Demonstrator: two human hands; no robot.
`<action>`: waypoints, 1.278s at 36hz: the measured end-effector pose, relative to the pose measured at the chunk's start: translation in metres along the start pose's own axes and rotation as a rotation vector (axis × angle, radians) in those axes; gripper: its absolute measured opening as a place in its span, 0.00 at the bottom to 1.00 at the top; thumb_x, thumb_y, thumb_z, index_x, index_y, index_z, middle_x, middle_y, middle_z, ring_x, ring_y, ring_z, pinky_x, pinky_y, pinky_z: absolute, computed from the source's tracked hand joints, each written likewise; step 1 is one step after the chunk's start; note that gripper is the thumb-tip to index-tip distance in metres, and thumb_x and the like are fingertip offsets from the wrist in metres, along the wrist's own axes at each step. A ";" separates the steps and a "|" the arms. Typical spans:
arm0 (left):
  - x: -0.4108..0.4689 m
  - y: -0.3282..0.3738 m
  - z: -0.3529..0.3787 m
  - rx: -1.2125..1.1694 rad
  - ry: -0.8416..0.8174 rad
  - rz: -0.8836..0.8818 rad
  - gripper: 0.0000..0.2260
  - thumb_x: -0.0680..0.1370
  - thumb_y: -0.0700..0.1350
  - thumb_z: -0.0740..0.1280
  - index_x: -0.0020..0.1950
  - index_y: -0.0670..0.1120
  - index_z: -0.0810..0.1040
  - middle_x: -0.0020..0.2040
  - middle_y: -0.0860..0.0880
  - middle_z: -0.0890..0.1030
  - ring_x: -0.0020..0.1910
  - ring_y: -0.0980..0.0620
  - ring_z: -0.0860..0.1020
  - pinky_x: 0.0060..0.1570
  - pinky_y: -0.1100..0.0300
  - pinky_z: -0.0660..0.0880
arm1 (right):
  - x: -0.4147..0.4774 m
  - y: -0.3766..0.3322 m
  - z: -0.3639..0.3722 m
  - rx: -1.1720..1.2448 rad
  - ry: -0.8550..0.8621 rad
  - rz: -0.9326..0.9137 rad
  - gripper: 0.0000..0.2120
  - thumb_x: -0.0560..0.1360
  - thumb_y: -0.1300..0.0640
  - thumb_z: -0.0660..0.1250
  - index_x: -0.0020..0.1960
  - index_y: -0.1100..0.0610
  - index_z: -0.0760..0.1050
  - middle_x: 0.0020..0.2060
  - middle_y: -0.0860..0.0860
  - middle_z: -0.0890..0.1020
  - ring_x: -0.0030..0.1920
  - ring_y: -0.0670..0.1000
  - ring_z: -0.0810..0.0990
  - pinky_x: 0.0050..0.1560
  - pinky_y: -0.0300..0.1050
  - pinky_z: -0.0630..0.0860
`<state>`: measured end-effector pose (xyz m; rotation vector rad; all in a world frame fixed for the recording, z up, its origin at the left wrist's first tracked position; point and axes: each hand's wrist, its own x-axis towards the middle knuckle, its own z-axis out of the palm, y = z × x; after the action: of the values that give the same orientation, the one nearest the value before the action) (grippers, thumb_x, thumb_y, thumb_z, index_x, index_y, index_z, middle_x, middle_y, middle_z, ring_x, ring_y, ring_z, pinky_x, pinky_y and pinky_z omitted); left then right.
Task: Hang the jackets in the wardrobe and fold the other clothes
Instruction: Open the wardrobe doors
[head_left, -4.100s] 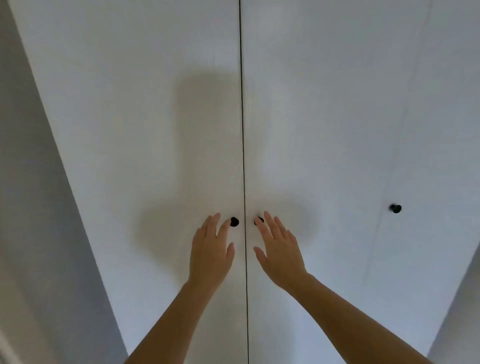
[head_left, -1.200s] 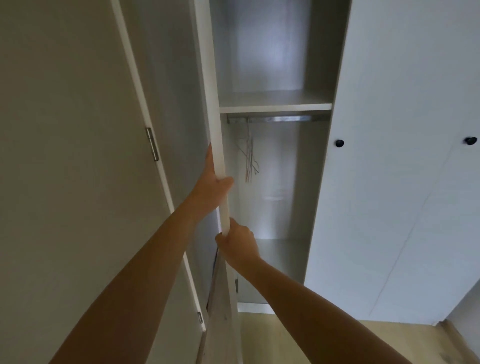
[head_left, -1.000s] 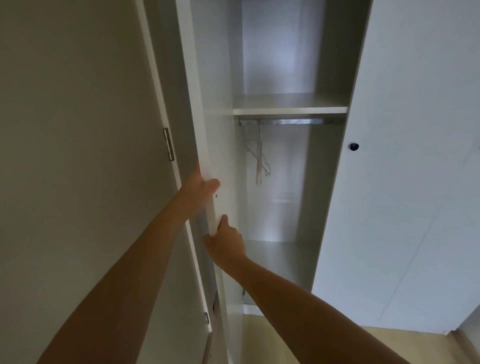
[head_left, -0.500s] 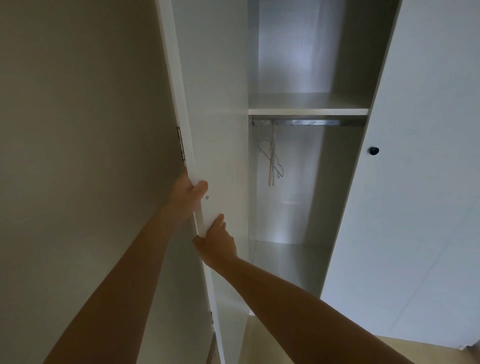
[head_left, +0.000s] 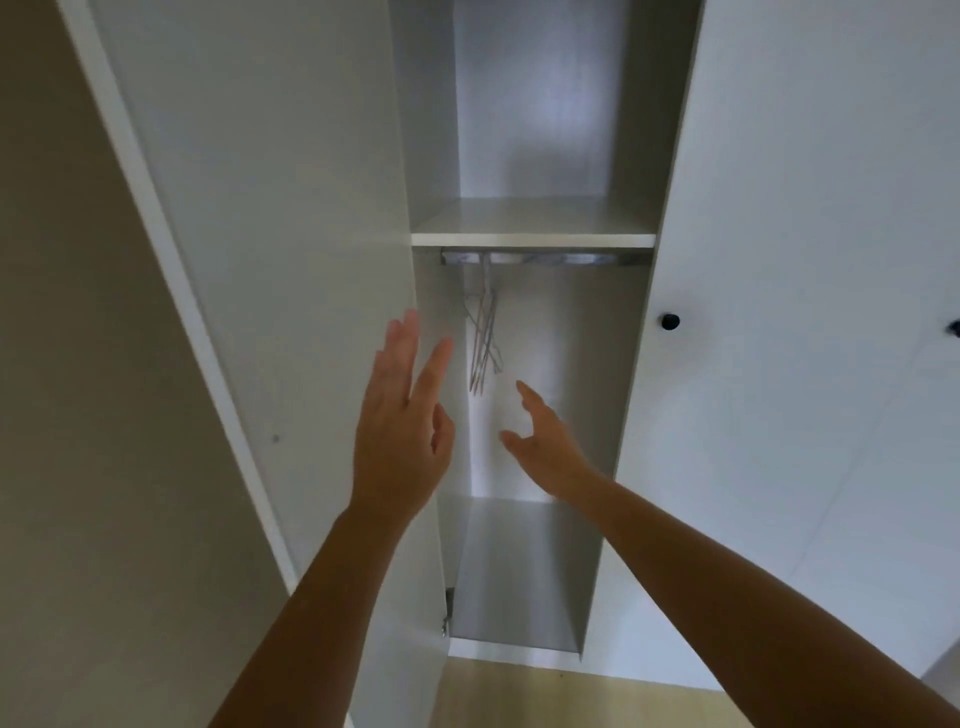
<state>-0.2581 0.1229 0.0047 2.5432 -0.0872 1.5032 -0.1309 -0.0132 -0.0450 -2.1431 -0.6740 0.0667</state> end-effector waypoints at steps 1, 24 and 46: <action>0.003 0.007 0.013 -0.017 -0.036 -0.015 0.29 0.73 0.30 0.65 0.73 0.41 0.64 0.76 0.39 0.58 0.76 0.41 0.54 0.68 0.39 0.66 | 0.003 0.010 -0.015 -0.001 0.026 0.020 0.33 0.78 0.53 0.64 0.77 0.48 0.51 0.75 0.52 0.62 0.71 0.53 0.66 0.71 0.51 0.64; 0.109 0.078 0.311 -0.663 -0.548 -0.366 0.32 0.77 0.39 0.65 0.78 0.48 0.55 0.77 0.51 0.57 0.76 0.53 0.56 0.71 0.61 0.56 | 0.112 0.121 -0.195 0.039 0.432 0.060 0.18 0.78 0.66 0.60 0.66 0.54 0.71 0.58 0.50 0.76 0.55 0.48 0.76 0.60 0.40 0.73; 0.124 0.066 0.384 -1.122 -0.909 -0.428 0.11 0.78 0.42 0.66 0.60 0.47 0.78 0.51 0.52 0.82 0.50 0.57 0.80 0.46 0.69 0.73 | 0.137 0.099 -0.200 -0.361 0.836 0.105 0.33 0.72 0.49 0.69 0.73 0.51 0.60 0.73 0.51 0.59 0.72 0.53 0.61 0.60 0.42 0.67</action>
<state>0.1236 -0.0087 -0.0588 1.8446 -0.3525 -0.0403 0.0857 -0.1397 0.0305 -2.2609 -0.0756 -0.9039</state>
